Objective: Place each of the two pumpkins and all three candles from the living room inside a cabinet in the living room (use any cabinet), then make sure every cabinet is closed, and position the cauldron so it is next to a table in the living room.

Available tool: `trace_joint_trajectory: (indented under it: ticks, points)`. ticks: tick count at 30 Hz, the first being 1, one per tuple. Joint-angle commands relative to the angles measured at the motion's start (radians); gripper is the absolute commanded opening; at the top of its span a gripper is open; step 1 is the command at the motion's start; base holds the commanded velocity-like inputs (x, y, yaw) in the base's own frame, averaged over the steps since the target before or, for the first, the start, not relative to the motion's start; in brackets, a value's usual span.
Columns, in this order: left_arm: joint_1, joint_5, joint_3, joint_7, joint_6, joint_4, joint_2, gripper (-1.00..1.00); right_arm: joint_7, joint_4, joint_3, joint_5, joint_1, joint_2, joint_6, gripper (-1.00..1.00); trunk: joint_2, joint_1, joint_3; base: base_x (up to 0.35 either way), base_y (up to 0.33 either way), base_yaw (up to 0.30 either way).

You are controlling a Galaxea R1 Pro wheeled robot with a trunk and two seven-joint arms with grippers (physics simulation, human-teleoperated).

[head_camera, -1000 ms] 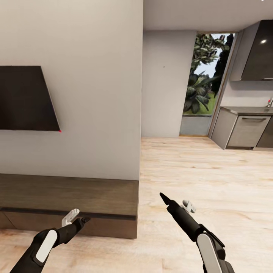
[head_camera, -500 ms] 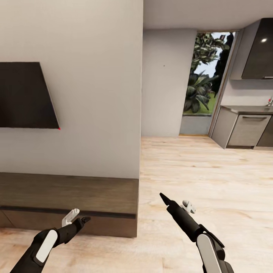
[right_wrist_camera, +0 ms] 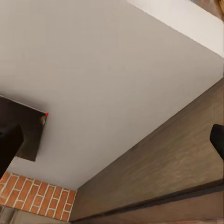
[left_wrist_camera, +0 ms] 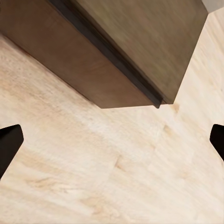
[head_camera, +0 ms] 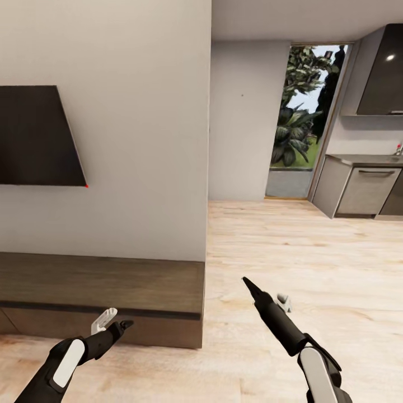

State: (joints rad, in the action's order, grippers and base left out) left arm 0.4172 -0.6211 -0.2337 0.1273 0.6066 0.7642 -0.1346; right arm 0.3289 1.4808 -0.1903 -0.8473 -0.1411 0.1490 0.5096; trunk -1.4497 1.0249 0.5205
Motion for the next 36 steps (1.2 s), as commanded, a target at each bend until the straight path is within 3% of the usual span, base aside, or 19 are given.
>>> trace_joint_trajectory:
  ticks: [1, 8, 22, 26, 30, 36]
  points:
    - [0.000, 0.000, 0.000, 0.001, 0.001, 0.000, 0.000, 1.00, 0.038, -0.001, -0.017, -0.012, 0.005, 0.000, 0.002, 1.00, -0.007, 0.004, 0.003, 0.000, 0.000, 0.000]
    - [0.000, 0.000, -0.001, 0.027, 0.003, 0.000, -0.001, 1.00, 0.126, -0.005, -0.062, -0.031, 0.016, -0.002, 0.006, 1.00, -0.056, 0.031, 0.025, 0.000, 0.000, 0.000]
    - [0.000, 0.001, -0.001, 0.207, 0.001, 0.000, -0.003, 1.00, 0.138, -0.037, -0.067, -0.034, 0.017, -0.002, 0.005, 1.00, -0.154, 0.084, 0.069, 0.000, 0.000, 0.000]
    - [0.000, 0.000, -0.002, 0.347, 0.004, 0.000, -0.030, 1.00, 0.140, -0.037, -0.066, -0.034, 0.017, -0.002, 0.004, 1.00, -0.182, 0.100, 0.082, 0.000, 0.000, 0.000]
    - [0.000, 0.001, -0.003, 0.442, 0.004, -0.002, -0.056, 1.00, 0.142, -0.037, -0.067, -0.035, 0.017, -0.002, 0.005, 1.00, -0.210, 0.115, 0.094, 0.000, 0.000, 0.000]
    - [0.000, -0.002, -0.048, 0.467, 0.006, -0.003, -0.075, 1.00, 0.143, -0.037, -0.067, -0.037, 0.017, -0.003, 0.006, 1.00, -0.252, 0.138, 0.113, 0.000, 0.000, 0.000]
